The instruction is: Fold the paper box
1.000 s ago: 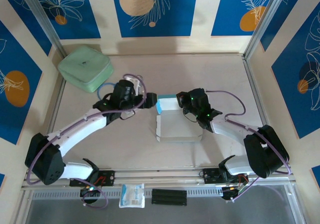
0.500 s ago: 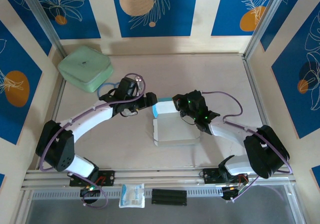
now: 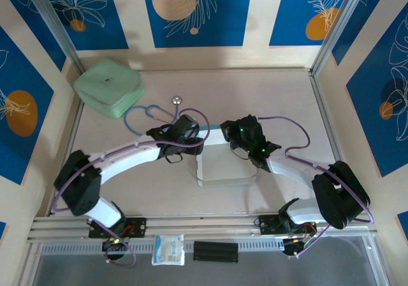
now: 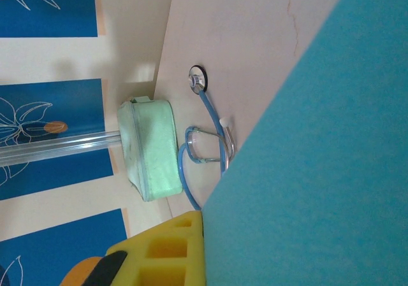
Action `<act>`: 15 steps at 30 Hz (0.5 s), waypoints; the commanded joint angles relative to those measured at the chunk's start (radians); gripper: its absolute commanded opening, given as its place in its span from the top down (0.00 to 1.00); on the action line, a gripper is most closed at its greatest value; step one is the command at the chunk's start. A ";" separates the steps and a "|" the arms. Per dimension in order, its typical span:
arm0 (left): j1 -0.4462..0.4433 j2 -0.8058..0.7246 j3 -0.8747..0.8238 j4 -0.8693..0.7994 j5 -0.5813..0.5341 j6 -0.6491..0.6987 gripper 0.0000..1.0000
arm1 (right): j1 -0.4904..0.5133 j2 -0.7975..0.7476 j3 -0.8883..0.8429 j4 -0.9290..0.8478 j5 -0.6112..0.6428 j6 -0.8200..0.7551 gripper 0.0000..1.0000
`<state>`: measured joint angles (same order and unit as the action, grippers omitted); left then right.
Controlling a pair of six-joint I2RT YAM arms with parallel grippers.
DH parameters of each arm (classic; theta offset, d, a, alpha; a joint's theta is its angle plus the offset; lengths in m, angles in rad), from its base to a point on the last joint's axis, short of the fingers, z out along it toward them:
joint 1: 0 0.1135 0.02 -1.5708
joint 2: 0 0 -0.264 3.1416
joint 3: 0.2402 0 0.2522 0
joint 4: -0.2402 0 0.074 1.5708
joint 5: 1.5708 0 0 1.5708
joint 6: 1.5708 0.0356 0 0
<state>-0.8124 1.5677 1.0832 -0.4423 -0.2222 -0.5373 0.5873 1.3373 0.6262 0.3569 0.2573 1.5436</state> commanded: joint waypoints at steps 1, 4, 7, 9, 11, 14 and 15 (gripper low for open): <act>-0.007 0.065 0.068 -0.016 -0.115 -0.033 0.33 | 0.005 -0.005 0.011 -0.033 0.013 -0.027 0.95; -0.008 0.118 0.097 0.026 -0.125 -0.029 0.35 | 0.003 -0.006 0.015 -0.040 0.009 -0.030 0.95; -0.007 0.162 0.128 0.041 -0.144 -0.017 0.38 | 0.001 -0.007 0.019 -0.042 0.007 -0.033 0.95; -0.007 0.184 0.146 0.040 -0.170 -0.013 0.43 | -0.001 -0.007 0.020 -0.043 0.008 -0.032 0.95; -0.006 0.203 0.164 0.038 -0.184 0.002 0.49 | -0.001 -0.007 0.022 -0.041 0.005 -0.031 0.95; -0.003 0.222 0.174 0.043 -0.164 0.017 0.57 | -0.003 -0.012 0.020 -0.041 0.007 -0.030 0.95; -0.001 0.228 0.178 0.042 -0.157 0.020 0.60 | -0.002 -0.014 0.020 -0.042 0.006 -0.031 0.95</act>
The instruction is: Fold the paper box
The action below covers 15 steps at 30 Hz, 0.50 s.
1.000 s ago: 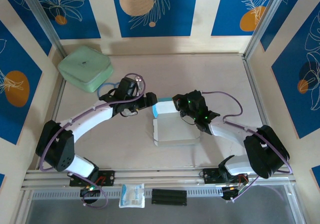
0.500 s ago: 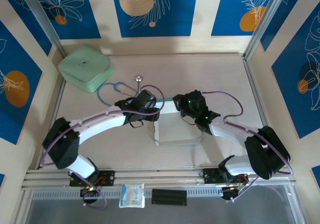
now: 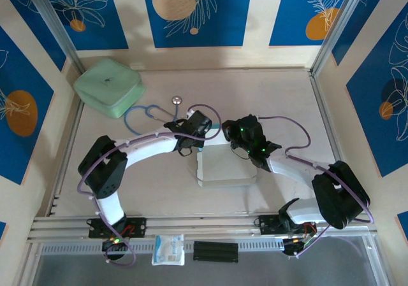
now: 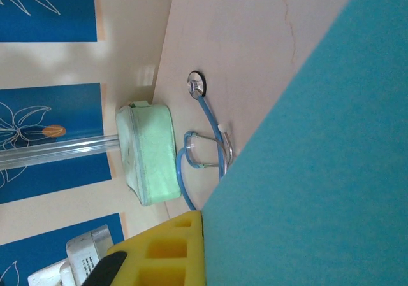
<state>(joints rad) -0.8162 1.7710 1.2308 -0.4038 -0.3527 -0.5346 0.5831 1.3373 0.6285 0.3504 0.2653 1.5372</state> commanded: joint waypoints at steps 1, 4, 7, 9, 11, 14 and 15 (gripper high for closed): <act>0.003 0.032 0.033 0.004 -0.016 0.018 0.61 | 0.001 -0.016 0.019 -0.038 0.000 -0.026 0.95; 0.003 0.044 0.036 0.007 0.003 0.016 0.62 | 0.001 -0.023 0.017 -0.045 0.004 -0.027 0.95; 0.003 0.054 0.035 0.019 0.016 0.015 0.65 | 0.000 -0.023 0.017 -0.045 0.003 -0.028 0.95; 0.005 0.066 0.037 0.016 0.018 0.013 0.71 | 0.000 -0.023 0.017 -0.045 0.002 -0.028 0.95; 0.005 0.077 0.039 0.012 0.015 0.012 0.75 | 0.001 -0.024 0.015 -0.044 0.002 -0.028 0.95; 0.004 0.084 0.041 0.010 -0.002 0.015 0.86 | 0.000 -0.026 0.017 -0.044 0.002 -0.029 0.95; 0.004 0.086 0.040 0.011 -0.009 0.015 0.88 | 0.002 -0.026 0.017 -0.044 0.003 -0.029 0.95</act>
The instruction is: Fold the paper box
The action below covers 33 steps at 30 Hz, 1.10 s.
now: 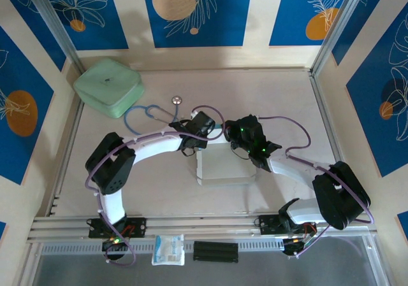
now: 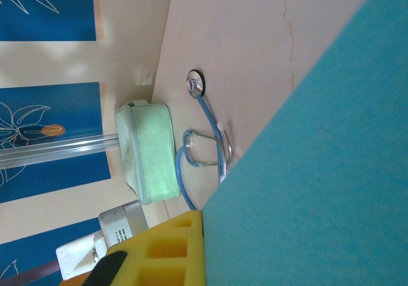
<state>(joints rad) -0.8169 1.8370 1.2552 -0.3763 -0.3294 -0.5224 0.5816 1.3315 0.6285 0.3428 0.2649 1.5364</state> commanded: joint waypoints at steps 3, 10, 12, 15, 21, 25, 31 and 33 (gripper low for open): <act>0.005 0.026 0.012 -0.002 -0.055 0.007 0.95 | 0.005 -0.020 0.021 -0.036 0.002 -0.031 0.95; 0.005 0.021 0.024 0.021 -0.035 0.015 0.95 | 0.008 -0.025 0.024 -0.044 0.007 -0.041 0.95; 0.005 0.001 0.013 0.040 -0.013 0.014 0.85 | 0.008 -0.029 0.023 -0.045 0.011 -0.043 0.95; 0.005 -0.067 -0.042 0.101 0.040 0.027 0.63 | 0.004 -0.031 0.021 -0.048 0.013 -0.049 0.95; 0.005 -0.300 -0.248 0.213 0.158 -0.008 0.41 | -0.003 -0.026 0.019 -0.042 0.005 -0.052 0.95; 0.009 -0.497 -0.329 0.198 0.118 -0.097 0.34 | 0.000 -0.026 0.009 -0.035 -0.005 -0.053 0.95; 0.125 -0.527 -0.233 0.017 0.297 -0.298 0.29 | 0.016 -0.062 -0.040 -0.056 -0.019 -0.041 0.85; 0.145 -0.506 -0.223 0.037 0.385 -0.331 0.28 | 0.017 -0.085 -0.062 -0.071 -0.021 -0.030 0.77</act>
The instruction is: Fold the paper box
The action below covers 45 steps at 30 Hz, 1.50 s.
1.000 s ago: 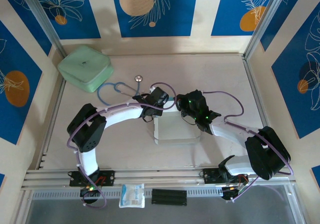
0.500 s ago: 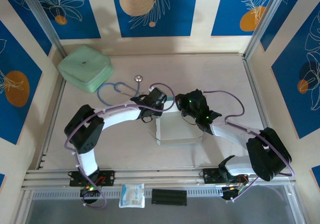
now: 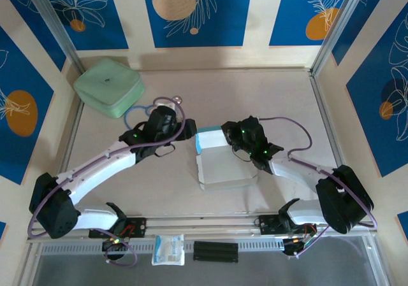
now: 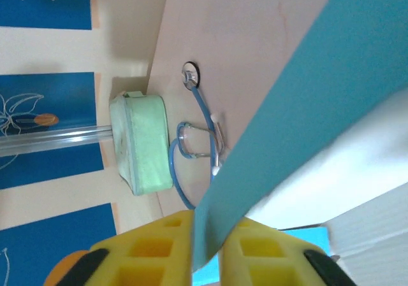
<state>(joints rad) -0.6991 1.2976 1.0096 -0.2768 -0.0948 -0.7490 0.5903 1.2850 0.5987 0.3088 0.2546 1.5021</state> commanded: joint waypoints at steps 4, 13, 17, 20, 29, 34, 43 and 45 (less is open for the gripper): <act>0.039 0.094 0.042 -0.020 0.250 -0.149 0.26 | 0.010 -0.106 -0.069 -0.068 -0.005 -0.010 0.63; 0.043 0.204 0.119 -0.025 0.284 -0.166 0.22 | -0.061 -0.335 -0.005 -0.401 -0.068 -0.275 0.38; 0.046 0.231 0.151 -0.092 0.217 -0.184 0.21 | -0.244 -0.348 0.127 -0.684 -0.227 -0.545 0.29; 0.050 0.245 0.148 -0.059 0.245 -0.206 0.21 | -0.435 -0.252 0.266 -0.842 -0.445 -0.739 0.27; 0.054 0.325 0.148 0.024 0.349 -0.262 0.29 | -0.370 0.036 0.633 -1.173 -0.336 -1.023 0.34; 0.059 0.339 0.144 0.032 0.355 -0.251 0.34 | -0.368 0.077 0.609 -1.094 -0.334 -0.963 0.34; 0.064 0.343 0.138 0.032 0.355 -0.221 0.41 | -0.368 0.156 0.559 -0.988 -0.352 -0.868 0.35; 0.063 0.345 0.135 0.037 0.357 -0.221 0.42 | -0.372 0.162 0.541 -0.966 -0.346 -0.865 0.35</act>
<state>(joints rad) -0.6453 1.6264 1.1378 -0.2596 0.2436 -0.9867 0.2222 1.4364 1.1660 -0.6937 -0.0883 0.6098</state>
